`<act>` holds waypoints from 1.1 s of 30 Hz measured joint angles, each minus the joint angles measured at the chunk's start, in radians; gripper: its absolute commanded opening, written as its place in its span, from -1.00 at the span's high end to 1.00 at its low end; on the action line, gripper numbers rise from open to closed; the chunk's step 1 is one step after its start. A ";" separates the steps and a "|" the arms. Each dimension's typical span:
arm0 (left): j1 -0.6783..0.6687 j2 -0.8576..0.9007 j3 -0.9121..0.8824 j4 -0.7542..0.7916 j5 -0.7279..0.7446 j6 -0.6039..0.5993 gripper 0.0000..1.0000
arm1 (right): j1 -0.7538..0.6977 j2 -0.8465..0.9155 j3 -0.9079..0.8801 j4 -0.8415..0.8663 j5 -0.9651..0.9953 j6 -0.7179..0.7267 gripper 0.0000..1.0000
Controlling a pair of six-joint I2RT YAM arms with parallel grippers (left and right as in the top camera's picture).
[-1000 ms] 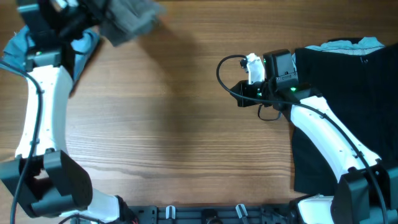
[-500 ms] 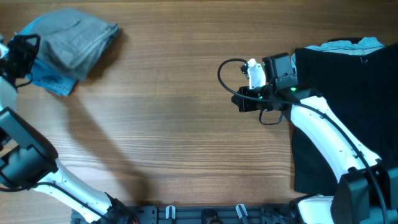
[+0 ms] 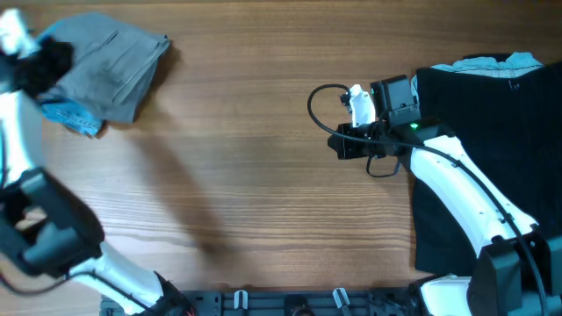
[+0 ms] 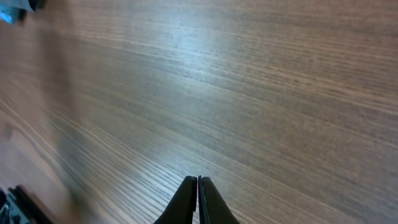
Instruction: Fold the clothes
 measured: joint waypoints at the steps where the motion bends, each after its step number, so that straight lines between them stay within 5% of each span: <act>1: -0.036 0.031 0.000 0.001 -0.042 0.011 0.92 | 0.000 0.000 0.000 -0.005 0.000 0.003 0.88; 5: -0.106 0.195 -0.003 -0.147 -0.216 0.030 0.81 | 0.000 0.000 0.000 -0.009 0.000 0.018 0.88; 7: -0.109 0.199 -0.005 -0.196 -0.253 0.034 0.53 | 0.000 -0.001 0.000 -0.009 0.001 0.018 0.88; 9: -0.121 0.166 -0.003 -0.288 -0.282 0.039 0.27 | 0.000 -0.024 0.000 -0.019 0.026 0.019 0.88; 12: -0.138 0.024 -0.003 -0.361 -0.305 0.049 0.24 | 0.000 -0.134 0.001 -0.058 0.107 0.021 0.76; 14: -0.168 -0.137 -0.001 -0.414 -0.293 0.086 0.25 | 0.000 -0.248 0.003 -0.082 0.168 0.025 0.47; 16: -0.250 -0.334 0.023 -0.500 -0.263 0.162 -0.04 | 0.000 -0.372 0.020 -0.076 0.209 0.003 0.18; 17: -0.307 -0.419 0.034 -0.546 -0.251 0.198 -0.71 | 0.000 -0.432 0.023 -0.071 0.221 -0.003 -0.09; 18: -0.362 -0.486 0.040 -0.597 -0.244 0.238 -1.00 | 0.000 -0.500 0.025 -0.069 0.230 -0.009 -0.57; 19: -0.406 -0.532 0.041 -0.640 -0.245 0.266 -1.00 | 0.000 -0.562 0.026 -0.064 0.236 -0.010 -0.99; 25: -0.600 -0.617 0.039 -0.825 -0.290 0.323 -1.00 | 0.000 -0.860 0.039 -0.055 0.244 -0.017 -1.00; 33: -0.622 -0.616 0.038 -0.814 -0.305 0.329 -1.00 | 0.000 -0.895 0.039 -0.090 0.243 -0.016 -0.99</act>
